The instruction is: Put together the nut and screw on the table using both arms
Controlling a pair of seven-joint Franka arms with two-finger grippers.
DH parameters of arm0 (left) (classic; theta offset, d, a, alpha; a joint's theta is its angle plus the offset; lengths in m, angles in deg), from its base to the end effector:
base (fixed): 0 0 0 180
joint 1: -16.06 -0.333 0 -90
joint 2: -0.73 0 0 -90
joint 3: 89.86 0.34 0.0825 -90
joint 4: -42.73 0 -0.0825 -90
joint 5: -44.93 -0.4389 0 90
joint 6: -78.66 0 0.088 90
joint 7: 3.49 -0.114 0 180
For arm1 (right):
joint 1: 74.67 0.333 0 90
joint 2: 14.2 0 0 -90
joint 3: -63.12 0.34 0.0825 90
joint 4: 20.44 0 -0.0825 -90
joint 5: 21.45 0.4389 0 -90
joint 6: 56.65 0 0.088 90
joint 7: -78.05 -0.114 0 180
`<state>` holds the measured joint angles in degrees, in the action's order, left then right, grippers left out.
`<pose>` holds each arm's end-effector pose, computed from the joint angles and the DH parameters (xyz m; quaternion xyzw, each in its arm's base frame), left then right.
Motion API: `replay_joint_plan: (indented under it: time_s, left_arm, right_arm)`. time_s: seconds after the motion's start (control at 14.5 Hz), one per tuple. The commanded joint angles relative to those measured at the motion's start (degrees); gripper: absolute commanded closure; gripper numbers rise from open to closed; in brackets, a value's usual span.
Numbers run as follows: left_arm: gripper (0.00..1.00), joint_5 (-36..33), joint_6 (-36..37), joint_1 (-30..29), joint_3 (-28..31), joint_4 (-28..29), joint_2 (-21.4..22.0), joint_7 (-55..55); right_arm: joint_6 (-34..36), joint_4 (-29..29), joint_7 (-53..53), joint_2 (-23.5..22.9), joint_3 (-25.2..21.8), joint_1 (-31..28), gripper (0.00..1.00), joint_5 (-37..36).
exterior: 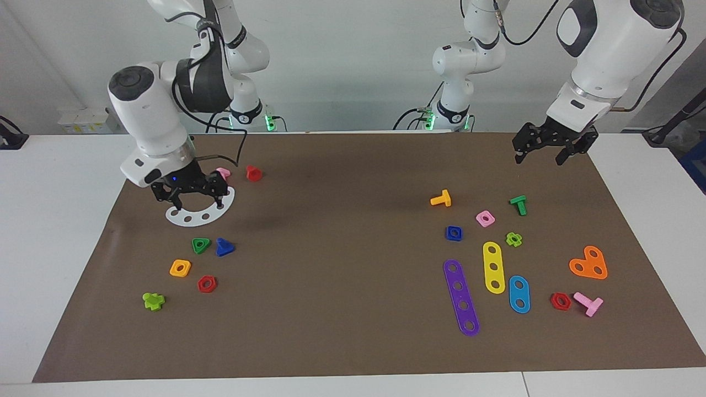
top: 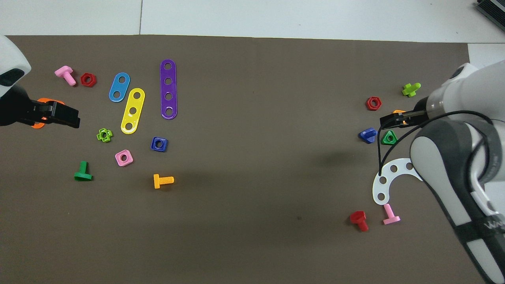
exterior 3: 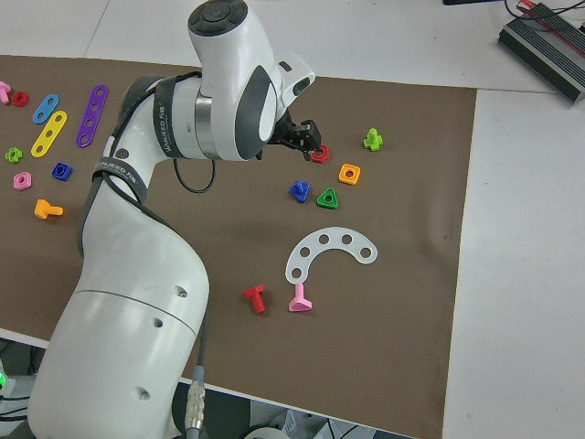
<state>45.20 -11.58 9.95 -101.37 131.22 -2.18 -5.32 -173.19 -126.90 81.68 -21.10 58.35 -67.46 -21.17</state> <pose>0.6233 -0.0563 0.6250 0.9979 -0.0629 -0.0098 0.0071 0.6519 0.0297 0.4537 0.9982 0.0523 0.0279 0.0031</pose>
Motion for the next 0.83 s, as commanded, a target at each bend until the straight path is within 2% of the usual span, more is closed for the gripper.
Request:
replay_joint_plan:
  time_s: [0.0,0.14,0.28,0.48,0.62,0.76]
  left_arm:
    - [0.00,-1.1,0.1,4.4,4.8,0.2,0.7,0.5]
    - [0.00,-0.7,0.5,12.0,12.4,0.3,0.7,0.5]
    - [0.00,-0.6,0.9,13.3,13.8,1.7,0.8,0.5]
    - [0.00,-0.5,-0.2,13.3,13.6,3.9,0.5,0.8]
    - [0.00,-0.4,-4.7,13.7,13.5,7.3,-0.2,2.3]
    - [0.00,0.3,-11.0,15.2,13.6,10.8,-1.6,5.6]
  right_arm:
    - [-7.9,-1.4,5.9,-5.6,0.2,-0.3,0.00,2.5]
    - [-14.1,-4.4,9.4,-7.8,0.2,-0.8,0.01,2.6]
    - [-15.9,-7.5,9.7,-8.0,0.2,-1.1,0.06,2.6]
    - [-16.8,-9.5,11.1,-7.5,0.2,-1.6,0.31,2.6]
    - [-17.0,-10.1,11.3,-7.5,0.2,-1.7,0.49,2.6]
    - [-19.1,-10.5,11.5,-7.6,0.2,-1.7,0.52,2.6]
